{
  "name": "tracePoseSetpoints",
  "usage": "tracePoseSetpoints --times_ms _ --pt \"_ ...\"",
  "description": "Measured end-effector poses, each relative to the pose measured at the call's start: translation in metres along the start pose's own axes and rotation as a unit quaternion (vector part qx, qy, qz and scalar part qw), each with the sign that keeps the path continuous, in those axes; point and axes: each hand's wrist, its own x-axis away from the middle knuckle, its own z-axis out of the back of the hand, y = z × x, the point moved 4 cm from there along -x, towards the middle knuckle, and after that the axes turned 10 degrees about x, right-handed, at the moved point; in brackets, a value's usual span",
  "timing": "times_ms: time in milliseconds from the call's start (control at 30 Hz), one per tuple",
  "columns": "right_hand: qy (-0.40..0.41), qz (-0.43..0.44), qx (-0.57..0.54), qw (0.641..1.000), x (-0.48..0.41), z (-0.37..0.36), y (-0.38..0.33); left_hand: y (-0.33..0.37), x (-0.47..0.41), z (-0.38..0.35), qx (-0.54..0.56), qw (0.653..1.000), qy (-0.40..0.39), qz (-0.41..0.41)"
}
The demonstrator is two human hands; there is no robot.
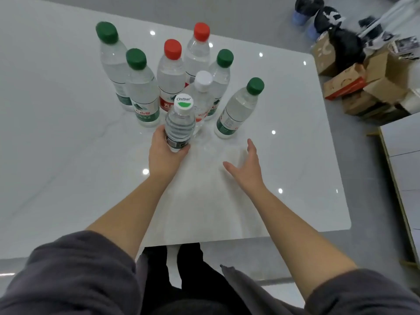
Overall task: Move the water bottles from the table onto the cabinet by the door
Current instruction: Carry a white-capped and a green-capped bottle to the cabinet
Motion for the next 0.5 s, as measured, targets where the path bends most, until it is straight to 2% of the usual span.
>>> tracePoseSetpoints --times_ms 167,367,500 --pt "0.022 -0.002 -0.064 0.998 -0.042 -0.005 -0.028 -0.009 0.006 0.018 -0.041 0.998 -0.039 -0.005" --pt "0.087 0.008 -0.116 0.989 -0.073 -0.01 -0.051 -0.013 0.014 0.034 -0.065 0.996 -0.065 -0.004" --pt "0.077 0.011 -0.097 0.992 -0.063 -0.009 -0.045 -0.015 0.014 0.036 -0.066 0.994 -0.083 -0.007"
